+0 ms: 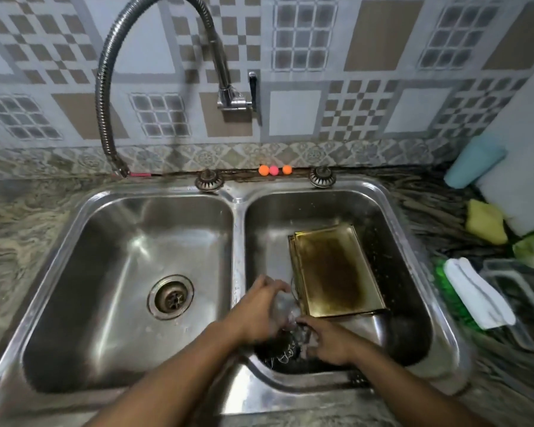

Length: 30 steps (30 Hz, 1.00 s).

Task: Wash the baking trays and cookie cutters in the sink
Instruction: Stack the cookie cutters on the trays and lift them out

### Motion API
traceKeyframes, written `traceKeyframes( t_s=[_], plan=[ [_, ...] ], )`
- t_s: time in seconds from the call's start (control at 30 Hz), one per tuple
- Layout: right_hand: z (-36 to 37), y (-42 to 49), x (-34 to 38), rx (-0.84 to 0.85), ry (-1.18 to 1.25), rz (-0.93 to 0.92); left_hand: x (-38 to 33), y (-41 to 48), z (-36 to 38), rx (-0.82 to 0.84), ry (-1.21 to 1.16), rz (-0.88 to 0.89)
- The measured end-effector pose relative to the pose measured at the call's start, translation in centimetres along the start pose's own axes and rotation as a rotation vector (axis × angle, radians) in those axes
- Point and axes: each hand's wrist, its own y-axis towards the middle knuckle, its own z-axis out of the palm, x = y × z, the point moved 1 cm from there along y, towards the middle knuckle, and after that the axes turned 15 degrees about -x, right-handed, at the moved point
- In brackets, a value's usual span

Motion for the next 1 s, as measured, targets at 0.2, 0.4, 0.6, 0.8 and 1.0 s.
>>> traceKeyframes(
  t_s=[0.2,0.4,0.6,0.8,1.0],
  plan=[
    [-0.7,-0.1,2.1,0.076,-0.03,0.071,0.7,1.4,7.4,0.298,0.226,-0.301],
    [-0.1,0.9,1.7,0.124,0.118,0.21,2.1,2.6,9.8,0.414,0.277,-0.442],
    [0.0,1.6,0.9,0.077,0.254,0.317,2.7,2.4,10.7,0.297,0.176,-0.487],
    [-0.9,0.7,1.7,-0.008,0.329,0.251,1.9,2.0,9.3,0.235,0.144,-0.463],
    [-5.6,-1.1,5.4,-0.123,0.361,0.113,-0.7,3.2,4.5,0.123,0.059,-0.37]
  ],
)
